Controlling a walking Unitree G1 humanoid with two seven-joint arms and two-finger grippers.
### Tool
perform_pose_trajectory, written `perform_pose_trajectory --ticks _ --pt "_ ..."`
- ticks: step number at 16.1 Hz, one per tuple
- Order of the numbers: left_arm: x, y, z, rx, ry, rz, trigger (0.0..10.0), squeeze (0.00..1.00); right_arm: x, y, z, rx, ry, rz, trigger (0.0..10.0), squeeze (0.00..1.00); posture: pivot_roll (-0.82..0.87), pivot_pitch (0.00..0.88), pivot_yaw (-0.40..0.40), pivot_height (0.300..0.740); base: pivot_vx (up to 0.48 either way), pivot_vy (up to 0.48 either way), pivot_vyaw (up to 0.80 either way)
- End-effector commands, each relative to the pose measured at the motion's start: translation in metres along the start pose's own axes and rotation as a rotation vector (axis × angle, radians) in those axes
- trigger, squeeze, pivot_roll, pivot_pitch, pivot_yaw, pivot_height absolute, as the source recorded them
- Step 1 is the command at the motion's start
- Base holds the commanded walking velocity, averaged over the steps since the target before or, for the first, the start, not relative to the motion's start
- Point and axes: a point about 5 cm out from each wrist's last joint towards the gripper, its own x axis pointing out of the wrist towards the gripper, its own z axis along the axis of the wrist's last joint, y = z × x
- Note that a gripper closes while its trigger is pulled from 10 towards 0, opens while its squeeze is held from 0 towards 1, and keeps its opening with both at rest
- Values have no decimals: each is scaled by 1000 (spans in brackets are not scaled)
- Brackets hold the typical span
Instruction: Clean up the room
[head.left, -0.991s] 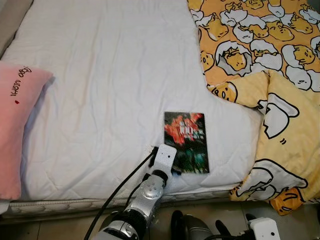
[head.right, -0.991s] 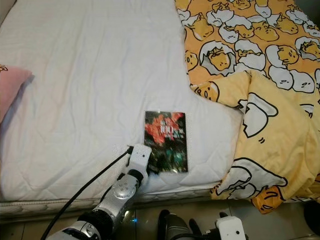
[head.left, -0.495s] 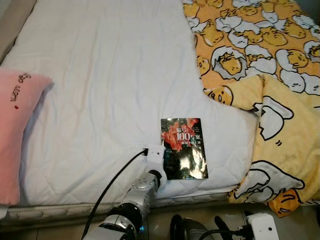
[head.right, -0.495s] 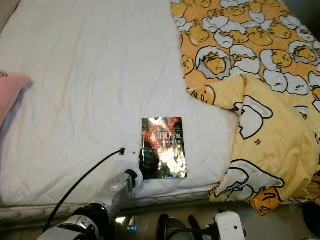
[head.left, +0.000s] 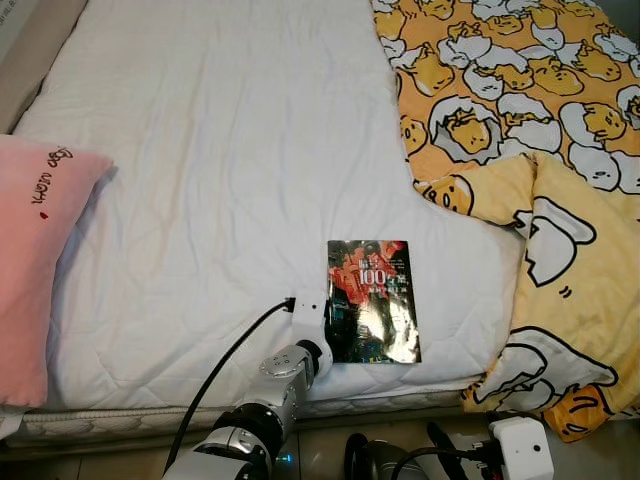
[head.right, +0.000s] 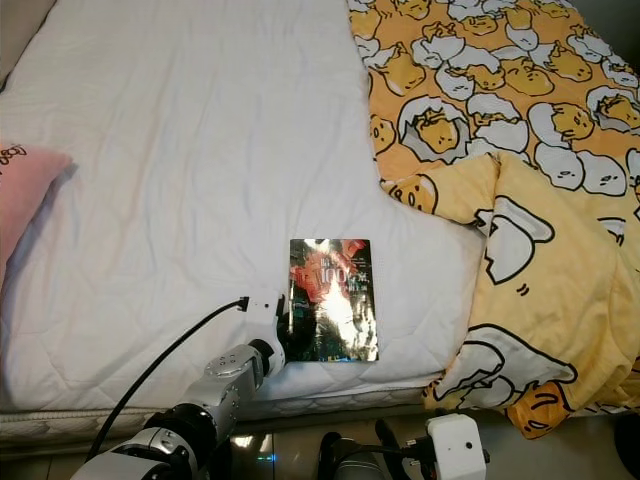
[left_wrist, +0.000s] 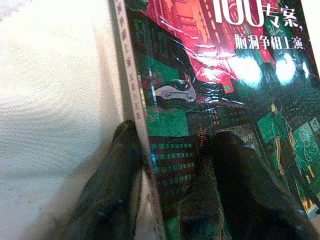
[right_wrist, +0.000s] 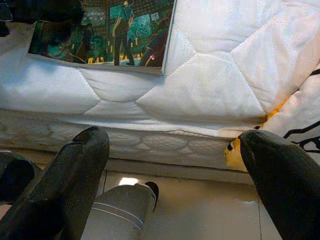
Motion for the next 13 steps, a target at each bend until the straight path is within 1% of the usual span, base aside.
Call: perform_pose_trajectory --ticks 1,3,5,6,7,8,10,11,12,13 --pt "6 -38 -24 -10 182 -98 0 0 -2 -4 -4 5 28 -23 10000 0 -140 203 -80 740 0 0 0" --pt "7 -36 -20 16 159 -117 0 0 1 -4 -3 6 22 -25 10000 0 -140 200 -80 740 0 0 0" --pt "8 -33 -13 22 130 -123 0 0 5 -5 -2 7 14 -24 10000 0 -136 191 -83 740 0 0 0" --pt "8 -32 -10 3 118 -131 0 0 7 -5 -1 6 12 -24 10000 0 -136 180 -82 740 0 0 0" --pt "9 -31 -4 -18 86 -155 0 0 11 -7 1 2 3 -25 10000 0 -134 164 -82 740 0 0 0" --pt "8 -27 3 -31 54 -170 0 0 18 -10 4 -2 -14 -30 10000 0 -126 124 -77 740 0 0 0" --pt "8 -23 8 -36 32 -179 0 0 28 -13 8 -4 -31 -35 10000 0 -114 87 -73 740 0 0 0" --pt "9 -22 15 -56 4 -194 0 0 38 -14 11 -5 -51 -37 10000 0 -94 32 -72 740 0 0 0" --pt "10 -24 28 -62 -40 -224 0 0 54 -14 19 12 -85 -51 10000 0 -72 0 -50 740 0 0 0" --pt "11 -25 39 -61 -77 -258 0 0 68 -13 25 24 -112 -58 10000 0 -62 0 -33 740 0 0 0"
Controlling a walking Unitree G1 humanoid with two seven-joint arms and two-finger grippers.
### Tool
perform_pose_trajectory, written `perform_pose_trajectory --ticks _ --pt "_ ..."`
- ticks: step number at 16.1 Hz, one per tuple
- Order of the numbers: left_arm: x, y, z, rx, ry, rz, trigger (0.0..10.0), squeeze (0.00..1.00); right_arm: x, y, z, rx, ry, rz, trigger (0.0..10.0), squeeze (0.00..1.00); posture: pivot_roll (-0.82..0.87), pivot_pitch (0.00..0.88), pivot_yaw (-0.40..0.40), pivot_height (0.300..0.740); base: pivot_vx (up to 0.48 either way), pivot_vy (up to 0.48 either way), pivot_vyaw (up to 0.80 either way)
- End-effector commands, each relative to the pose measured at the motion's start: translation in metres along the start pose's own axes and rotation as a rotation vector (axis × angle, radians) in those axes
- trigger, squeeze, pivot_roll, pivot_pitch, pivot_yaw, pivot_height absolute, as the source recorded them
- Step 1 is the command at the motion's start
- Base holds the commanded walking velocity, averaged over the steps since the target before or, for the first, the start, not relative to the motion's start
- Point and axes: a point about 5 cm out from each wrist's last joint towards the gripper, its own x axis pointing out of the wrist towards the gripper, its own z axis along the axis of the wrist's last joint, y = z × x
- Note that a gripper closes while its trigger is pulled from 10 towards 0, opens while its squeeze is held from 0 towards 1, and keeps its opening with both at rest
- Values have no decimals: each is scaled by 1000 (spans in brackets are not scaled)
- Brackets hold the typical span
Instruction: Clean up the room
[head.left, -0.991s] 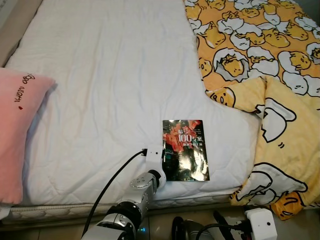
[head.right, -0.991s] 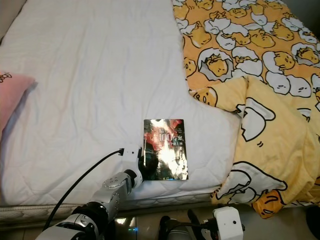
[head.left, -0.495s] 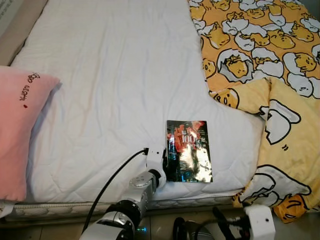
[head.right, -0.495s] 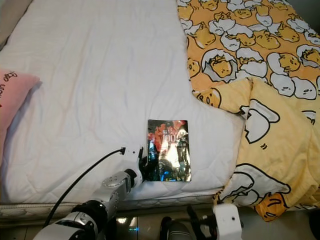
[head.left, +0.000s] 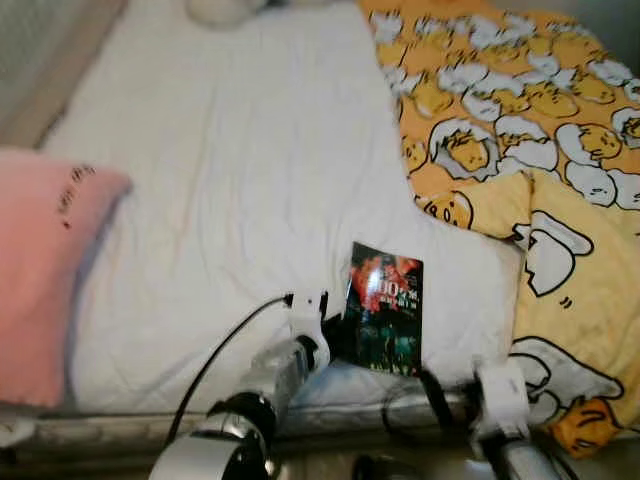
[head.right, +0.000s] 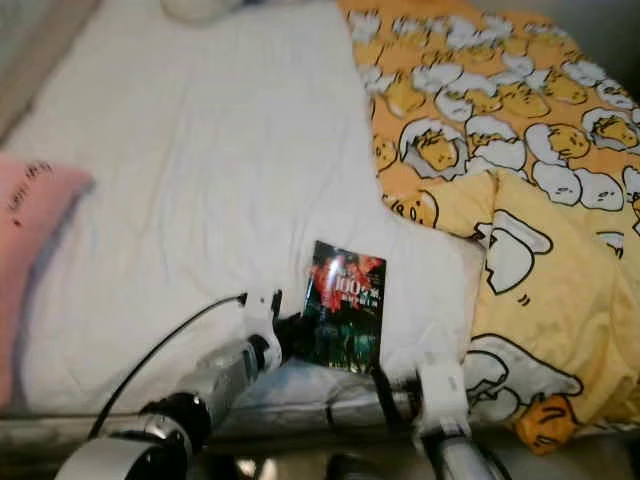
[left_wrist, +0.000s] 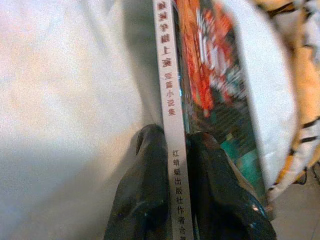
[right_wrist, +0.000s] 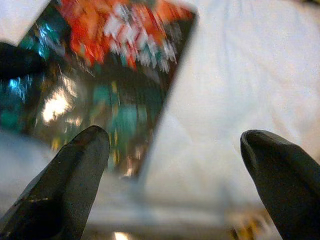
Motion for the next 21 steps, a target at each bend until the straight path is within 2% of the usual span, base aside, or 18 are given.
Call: perform_pose_trajectory --ticks 1,4,5,6,7,8,9,10,11,12,13,14,15,16,17,19,21 --pt "16 -31 31 42 -84 -146 0 0 10 -3 2 15 -23 -35 10000 0 -54 0 -21 740 0 0 0" --pt "11 -31 62 48 -191 -242 0 0 32 -5 17 44 -85 -71 10000 0 -27 0 27 740 0 0 0" --pt "6 -30 83 65 -268 -262 0 0 40 -7 21 61 -104 -86 10000 0 -15 0 44 740 0 0 0" --pt "-4 -30 104 109 -354 -253 0 0 46 -8 26 90 -127 -109 10000 0 -4 0 58 740 0 0 0" --pt "-16 -26 125 157 -461 -199 0 0 49 -10 33 111 -158 -132 10000 0 4 0 60 740 0 0 0" --pt "-24 -23 131 213 -505 -167 0 0 50 -10 40 113 -183 -135 10000 0 11 0 60 740 0 0 0" --pt "-37 -19 137 324 -547 -123 0 0 50 -12 51 123 -229 -152 10000 0 16 0 56 740 0 0 0" --pt "-50 -14 133 299 -547 -101 0 0 50 -14 62 119 -273 -147 10000 0 21 0 46 740 0 0 0" --pt "-54 -17 124 284 -490 -161 0 0 51 -15 64 116 -282 -133 10000 0 26 0 40 740 0 0 0" --pt "-54 -20 110 306 -420 -200 0 0 52 -14 62 108 -275 -122 10000 0 30 0 35 740 0 0 0" --pt "-52 -17 102 300 -390 -181 0 0 53 -14 58 103 -260 -119 10000 0 31 0 33 740 0 0 0" --pt "-51 -11 97 311 -376 -117 0 0 54 -13 57 99 -252 -113 10000 0 30 0 30 740 0 0 0" --pt "-51 -5 96 353 -381 -49 0 0 54 -12 58 98 -255 -112 10000 0 32 0 29 740 0 0 0" --pt "-56 4 99 387 -401 67 0 0 54 -13 59 88 -254 -110 10000 0 32 0 29 740 0 0 794" --pt "-62 13 105 394 -436 163 0 0 54 -13 60 89 -257 -112 10000 8 32 0 25 740 0 0 750" --pt "-64 14 111 413 -462 196 0 0 54 -13 61 88 -264 -106 10000 20 31 0 23 740 0 0 731" --pt "-63 8 121 456 -498 165 0 0 55 -12 61 83 -271 -102 10000 43 30 0 24 740 0 0 687"
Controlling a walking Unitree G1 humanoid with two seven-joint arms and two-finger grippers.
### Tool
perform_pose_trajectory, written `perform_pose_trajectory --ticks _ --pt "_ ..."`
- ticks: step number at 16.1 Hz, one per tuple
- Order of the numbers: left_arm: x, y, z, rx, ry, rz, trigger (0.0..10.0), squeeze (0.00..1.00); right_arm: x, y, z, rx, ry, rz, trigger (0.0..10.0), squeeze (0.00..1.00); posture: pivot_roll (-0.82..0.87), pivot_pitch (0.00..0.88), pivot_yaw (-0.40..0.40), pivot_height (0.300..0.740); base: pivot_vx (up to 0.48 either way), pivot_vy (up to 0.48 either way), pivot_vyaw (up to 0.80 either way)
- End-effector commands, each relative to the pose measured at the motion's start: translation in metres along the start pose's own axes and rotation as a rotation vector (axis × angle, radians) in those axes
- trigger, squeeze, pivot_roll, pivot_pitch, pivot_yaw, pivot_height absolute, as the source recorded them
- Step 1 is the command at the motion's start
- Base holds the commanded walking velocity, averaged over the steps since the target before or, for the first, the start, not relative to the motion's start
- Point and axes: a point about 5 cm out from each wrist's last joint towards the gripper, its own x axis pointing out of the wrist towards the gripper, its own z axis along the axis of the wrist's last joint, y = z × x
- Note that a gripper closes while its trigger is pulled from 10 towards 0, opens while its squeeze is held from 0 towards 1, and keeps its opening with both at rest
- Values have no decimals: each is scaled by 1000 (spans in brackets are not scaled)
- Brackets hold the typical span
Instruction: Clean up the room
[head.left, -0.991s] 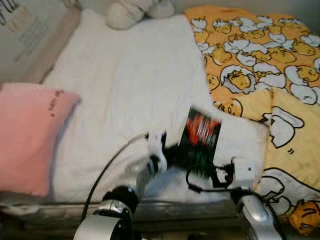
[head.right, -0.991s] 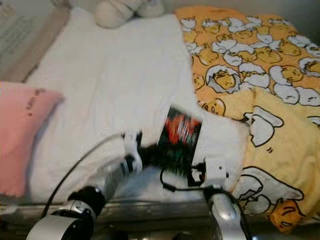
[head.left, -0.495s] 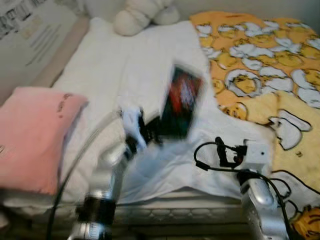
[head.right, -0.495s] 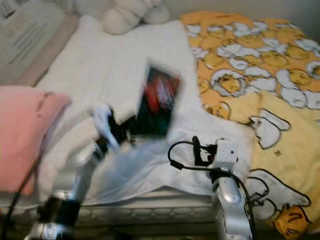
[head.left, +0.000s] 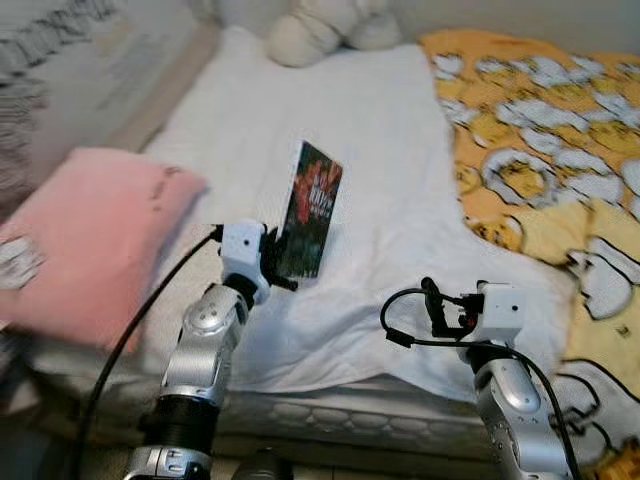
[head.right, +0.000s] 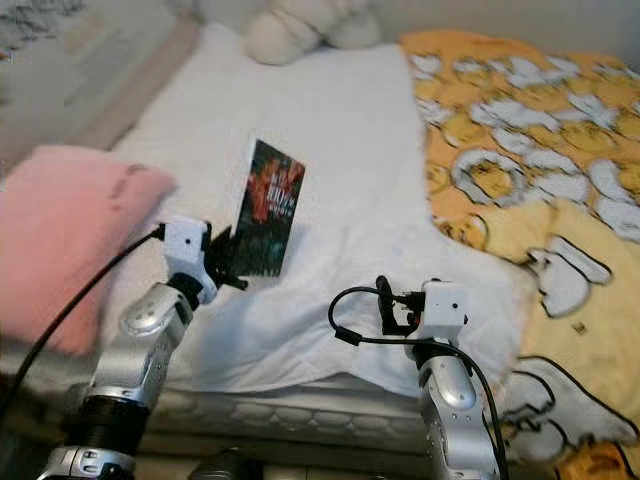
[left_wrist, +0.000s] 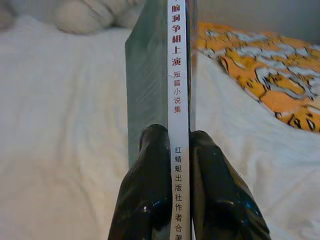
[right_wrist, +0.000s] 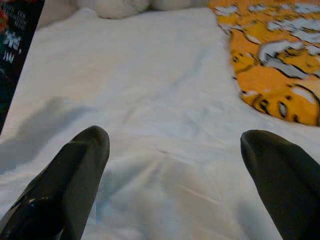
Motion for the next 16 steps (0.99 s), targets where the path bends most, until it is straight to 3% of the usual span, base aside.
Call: perform_pose_trajectory --ticks 1,6,11,16 --pt "9 -10 22 67 -91 -54 0 0 2 0 2 -1 -13 -2 10000 47 28 0 24 740 0 0 675" --pt "15 -11 21 122 -71 -130 0 0 -5 3 -2 -39 -13 -39 10000 43 17 0 33 740 0 0 643" --pt "18 -10 17 133 -50 -186 0 0 -7 6 -2 -26 -30 -43 10000 31 5 0 43 740 0 480 0" --pt "25 -10 13 106 -28 -193 0 0 -7 2 -3 -38 -30 -68 10000 39 -9 0 46 740 0 480 -800"
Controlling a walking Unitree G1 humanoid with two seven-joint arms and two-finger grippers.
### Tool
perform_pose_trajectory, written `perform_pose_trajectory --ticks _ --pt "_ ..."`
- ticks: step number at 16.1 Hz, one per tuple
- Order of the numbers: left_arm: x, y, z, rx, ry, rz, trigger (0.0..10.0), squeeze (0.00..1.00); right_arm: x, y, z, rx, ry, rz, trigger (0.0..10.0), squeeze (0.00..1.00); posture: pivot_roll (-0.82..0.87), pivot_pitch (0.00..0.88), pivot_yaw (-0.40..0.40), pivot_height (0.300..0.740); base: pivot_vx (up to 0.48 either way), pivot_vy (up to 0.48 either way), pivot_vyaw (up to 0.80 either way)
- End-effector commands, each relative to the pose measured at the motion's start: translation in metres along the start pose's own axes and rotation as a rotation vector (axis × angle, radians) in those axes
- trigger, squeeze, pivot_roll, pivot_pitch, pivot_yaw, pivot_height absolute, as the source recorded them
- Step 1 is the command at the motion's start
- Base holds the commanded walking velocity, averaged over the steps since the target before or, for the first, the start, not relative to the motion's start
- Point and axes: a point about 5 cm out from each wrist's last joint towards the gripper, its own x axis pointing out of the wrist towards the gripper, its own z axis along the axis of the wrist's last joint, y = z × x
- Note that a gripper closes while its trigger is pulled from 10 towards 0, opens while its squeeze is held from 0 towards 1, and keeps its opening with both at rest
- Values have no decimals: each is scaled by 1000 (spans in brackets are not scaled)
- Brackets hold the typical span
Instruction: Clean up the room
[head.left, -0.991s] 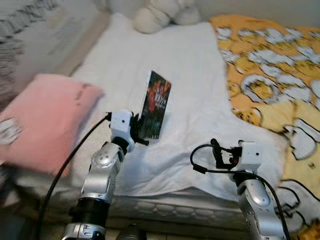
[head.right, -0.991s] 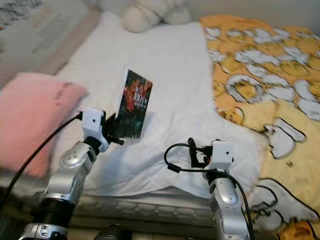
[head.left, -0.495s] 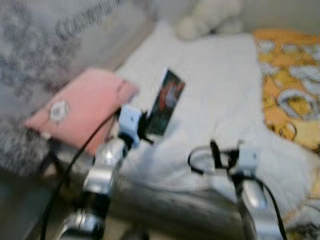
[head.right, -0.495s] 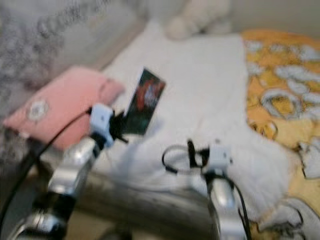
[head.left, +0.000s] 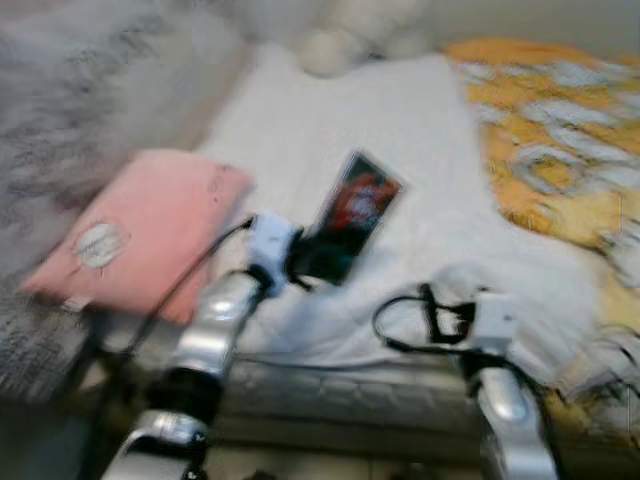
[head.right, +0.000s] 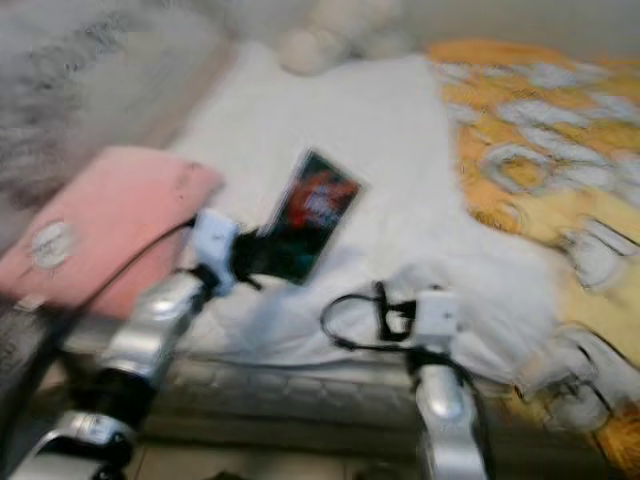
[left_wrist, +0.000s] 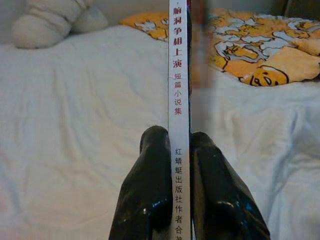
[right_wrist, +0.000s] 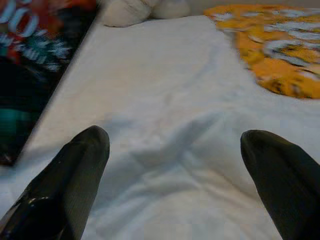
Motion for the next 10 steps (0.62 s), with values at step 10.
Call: perform_pose_trajectory --ticks 10 --pt "14 -12 21 26 -118 2 0 0 4 -6 4 -23 -15 -4 10000 31 3 0 28 740 124 181 0"
